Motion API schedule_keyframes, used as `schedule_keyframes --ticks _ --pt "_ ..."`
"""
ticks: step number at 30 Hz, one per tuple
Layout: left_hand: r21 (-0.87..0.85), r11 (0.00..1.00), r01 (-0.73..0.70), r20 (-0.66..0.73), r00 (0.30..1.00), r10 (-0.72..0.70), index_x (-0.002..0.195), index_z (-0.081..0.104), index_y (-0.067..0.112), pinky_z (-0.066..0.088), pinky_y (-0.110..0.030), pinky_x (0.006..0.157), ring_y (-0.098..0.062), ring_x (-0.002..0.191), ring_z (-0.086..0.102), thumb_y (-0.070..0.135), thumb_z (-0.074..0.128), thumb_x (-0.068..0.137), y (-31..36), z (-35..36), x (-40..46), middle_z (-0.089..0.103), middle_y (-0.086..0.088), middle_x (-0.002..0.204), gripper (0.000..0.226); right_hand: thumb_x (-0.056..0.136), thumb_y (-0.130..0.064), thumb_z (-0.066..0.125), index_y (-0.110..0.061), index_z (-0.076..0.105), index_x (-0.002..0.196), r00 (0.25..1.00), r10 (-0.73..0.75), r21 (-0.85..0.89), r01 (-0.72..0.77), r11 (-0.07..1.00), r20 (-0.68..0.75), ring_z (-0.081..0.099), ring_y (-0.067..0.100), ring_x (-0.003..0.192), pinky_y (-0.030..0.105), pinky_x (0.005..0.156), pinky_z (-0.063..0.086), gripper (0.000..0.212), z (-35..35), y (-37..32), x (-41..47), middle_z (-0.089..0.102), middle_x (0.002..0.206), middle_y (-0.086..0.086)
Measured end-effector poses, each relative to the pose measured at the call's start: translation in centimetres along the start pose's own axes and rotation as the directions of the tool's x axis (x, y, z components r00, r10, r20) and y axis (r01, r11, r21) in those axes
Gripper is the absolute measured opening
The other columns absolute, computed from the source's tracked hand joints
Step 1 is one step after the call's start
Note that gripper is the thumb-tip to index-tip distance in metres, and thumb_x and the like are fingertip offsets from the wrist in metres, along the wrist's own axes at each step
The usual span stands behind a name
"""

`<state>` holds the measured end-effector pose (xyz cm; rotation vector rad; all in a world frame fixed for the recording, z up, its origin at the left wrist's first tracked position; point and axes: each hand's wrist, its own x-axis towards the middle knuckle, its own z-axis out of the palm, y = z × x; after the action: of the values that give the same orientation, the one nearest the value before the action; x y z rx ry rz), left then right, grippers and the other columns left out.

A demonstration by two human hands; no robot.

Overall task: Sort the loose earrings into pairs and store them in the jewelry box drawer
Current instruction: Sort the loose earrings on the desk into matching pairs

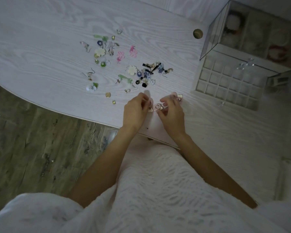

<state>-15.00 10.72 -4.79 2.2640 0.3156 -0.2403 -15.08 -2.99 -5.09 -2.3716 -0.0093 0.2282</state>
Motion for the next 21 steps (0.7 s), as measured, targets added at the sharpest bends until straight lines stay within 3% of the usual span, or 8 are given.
schedule_keyframes --ticks 3,8,13,16,21 --pt "0.044 0.997 -0.059 0.002 0.998 0.059 0.095 0.064 0.009 0.042 -0.024 0.067 -0.021 0.077 0.06 0.019 0.061 0.088 -0.2 0.1 0.1 0.057 -0.009 0.1 0.013 0.085 -0.012 0.063 -0.008 0.059 0.099 1.0 0.007 0.014 -0.006 1.0 -0.023 0.055 0.011 0.082 0.03 0.071 0.048 0.015 0.2 0.1 0.1 0.058 0.106 0.007" --pt "0.079 0.993 -0.083 0.007 0.997 0.083 0.106 0.065 0.008 0.028 -0.016 0.068 -0.027 0.086 0.059 0.016 0.05 0.094 0.0 0.1 -0.1 0.06 -0.012 0.104 0.021 0.086 -0.01 0.061 -0.007 0.06 0.096 1.0 -0.013 -0.006 0.013 1.0 -0.019 0.055 0.019 0.085 0.042 0.072 0.051 0.011 1.0 -0.1 0.6 0.058 0.101 0.009" --pt "0.066 0.994 -0.092 0.043 0.995 0.09 0.118 0.059 0.008 0.039 -0.027 0.077 -0.028 0.095 0.059 0.017 0.048 0.095 0.4 -0.1 0.0 0.058 -0.014 0.113 0.028 0.09 -0.008 0.054 -0.006 0.06 0.107 0.998 -0.061 -0.094 0.064 0.993 0.033 0.055 0.022 0.089 0.032 0.067 0.045 0.018 0.2 -1.0 0.7 0.056 0.11 0.011" --pt "0.063 0.989 -0.133 0.028 0.991 0.131 0.12 0.057 0.008 0.044 -0.03 0.079 -0.027 0.093 0.06 0.014 0.05 0.092 0.1 -1.3 0.1 0.059 -0.014 0.113 0.029 0.087 -0.007 0.054 -0.009 0.06 0.109 0.993 -0.088 -0.143 0.098 0.985 0.079 0.06 0.022 0.083 0.038 0.068 0.051 0.022 -1.2 -1.5 0.7 0.055 0.114 0.008" --pt "0.021 0.983 -0.18 -0.064 0.981 0.181 0.12 0.057 0.011 0.048 -0.033 0.081 -0.02 0.093 0.054 0.018 0.055 0.091 -1.3 -5.1 2.2 0.061 -0.006 0.104 0.03 0.086 -0.007 0.057 -0.013 0.063 0.109 0.985 -0.144 -0.164 0.159 0.974 0.095 0.056 0.009 0.076 0.031 0.069 0.05 0.024 -3.5 -3.0 3.1 0.057 0.113 0.004"
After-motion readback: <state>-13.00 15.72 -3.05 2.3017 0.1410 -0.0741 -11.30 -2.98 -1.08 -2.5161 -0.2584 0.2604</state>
